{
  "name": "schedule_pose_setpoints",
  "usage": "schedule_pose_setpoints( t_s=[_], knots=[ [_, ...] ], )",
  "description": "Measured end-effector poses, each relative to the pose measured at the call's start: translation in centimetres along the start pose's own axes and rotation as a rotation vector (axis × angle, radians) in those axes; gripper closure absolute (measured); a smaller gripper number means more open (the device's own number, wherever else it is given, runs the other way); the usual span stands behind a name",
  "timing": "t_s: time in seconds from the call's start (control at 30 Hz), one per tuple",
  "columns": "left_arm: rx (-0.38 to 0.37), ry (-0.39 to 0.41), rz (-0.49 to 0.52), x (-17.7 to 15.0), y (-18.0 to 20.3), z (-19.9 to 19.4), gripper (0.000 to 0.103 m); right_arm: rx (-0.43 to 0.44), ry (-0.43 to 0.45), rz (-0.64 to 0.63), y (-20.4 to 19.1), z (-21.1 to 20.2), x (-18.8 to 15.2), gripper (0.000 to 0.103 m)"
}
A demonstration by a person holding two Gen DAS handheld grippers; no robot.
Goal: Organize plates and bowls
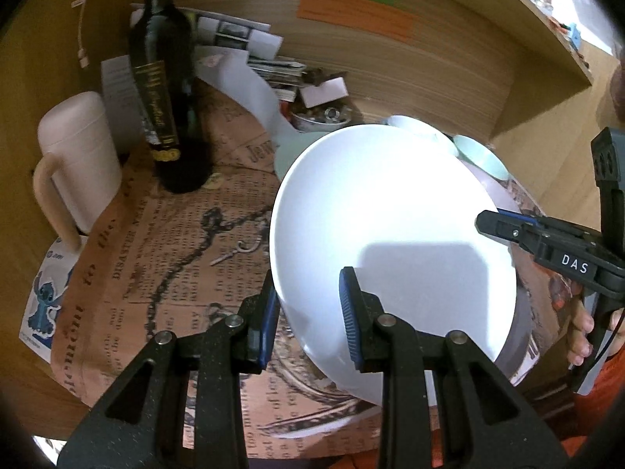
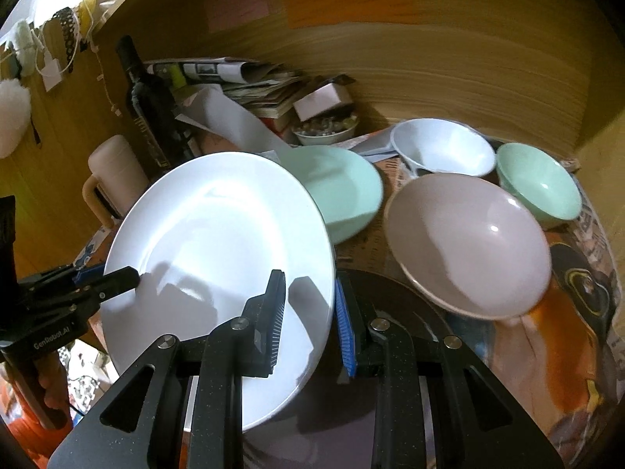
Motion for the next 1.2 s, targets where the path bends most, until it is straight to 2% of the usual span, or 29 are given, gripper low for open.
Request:
schedule_pose_setpoints(
  t_s=[0.67, 1.2],
  knots=[
    [-0.044, -0.043, 0.069, -0.5, 5.1, 1.0, 0.074, -0.054, -0.003, 0.079, 3.8, -2.2, -3.8, 0.080],
    [-0.055, -0.109, 0.093, -1.6, 7.0, 2.7, 0.074, -0.057, -0.047, 0.136, 5.7, -1.6, -6.6, 0.080]
  ],
)
Point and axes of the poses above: each gripper's, at about its wrist camera, not at the fingertips, and z roughly the way its jaws point, y to its right, x to its top, the point moved 5 cm from there along z, roughly the way its jaws point, and after that the axes turned 13 degrees about -y, right-handed, at the moved point
